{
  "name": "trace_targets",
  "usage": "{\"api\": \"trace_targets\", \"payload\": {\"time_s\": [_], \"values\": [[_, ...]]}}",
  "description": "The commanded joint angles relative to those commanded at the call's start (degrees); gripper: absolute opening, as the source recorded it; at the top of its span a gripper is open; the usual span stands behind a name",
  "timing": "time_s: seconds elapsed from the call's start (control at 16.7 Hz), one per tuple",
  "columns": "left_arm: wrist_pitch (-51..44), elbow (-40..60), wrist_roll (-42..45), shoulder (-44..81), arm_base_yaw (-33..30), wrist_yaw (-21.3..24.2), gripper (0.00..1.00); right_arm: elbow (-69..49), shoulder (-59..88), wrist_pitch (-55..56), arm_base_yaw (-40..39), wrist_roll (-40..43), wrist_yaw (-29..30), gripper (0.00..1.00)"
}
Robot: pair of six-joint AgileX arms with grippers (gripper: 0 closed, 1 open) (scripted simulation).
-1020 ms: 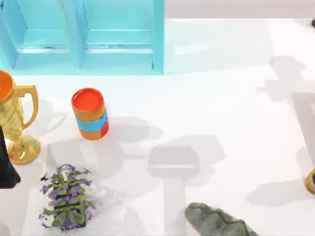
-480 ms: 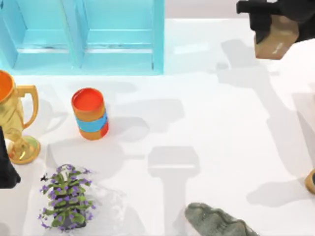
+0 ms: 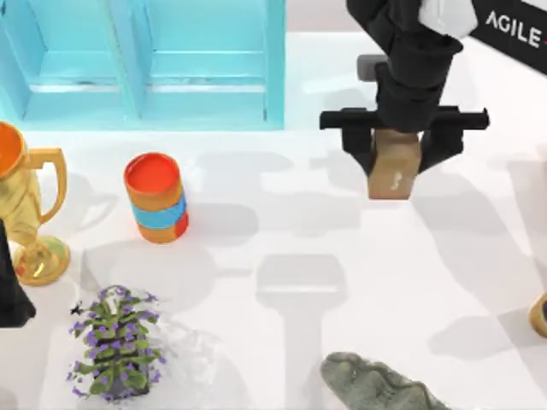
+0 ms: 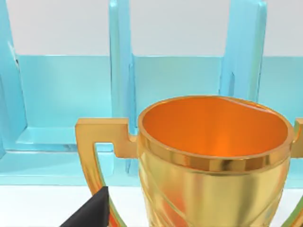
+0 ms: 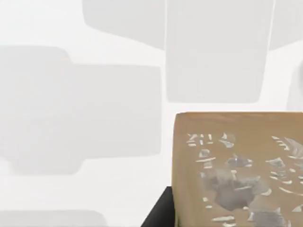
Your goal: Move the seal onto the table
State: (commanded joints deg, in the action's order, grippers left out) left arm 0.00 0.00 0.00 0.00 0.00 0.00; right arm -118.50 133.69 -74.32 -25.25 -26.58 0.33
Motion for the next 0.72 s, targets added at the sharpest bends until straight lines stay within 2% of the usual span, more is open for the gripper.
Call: {"api": "trace_targets", "payload": {"time_s": [0.36,0.72], "values": [[0.0,0.0,0.0,0.0,0.0,0.0,1.0,0.33,0.3,0.21,0.11,-0.25,-0.08,0.0],[0.0,0.0,0.0,0.0,0.0,0.0,1.0,7.33,1.61,8.65,-0.24,-0.29,0.03,0.0]]}}
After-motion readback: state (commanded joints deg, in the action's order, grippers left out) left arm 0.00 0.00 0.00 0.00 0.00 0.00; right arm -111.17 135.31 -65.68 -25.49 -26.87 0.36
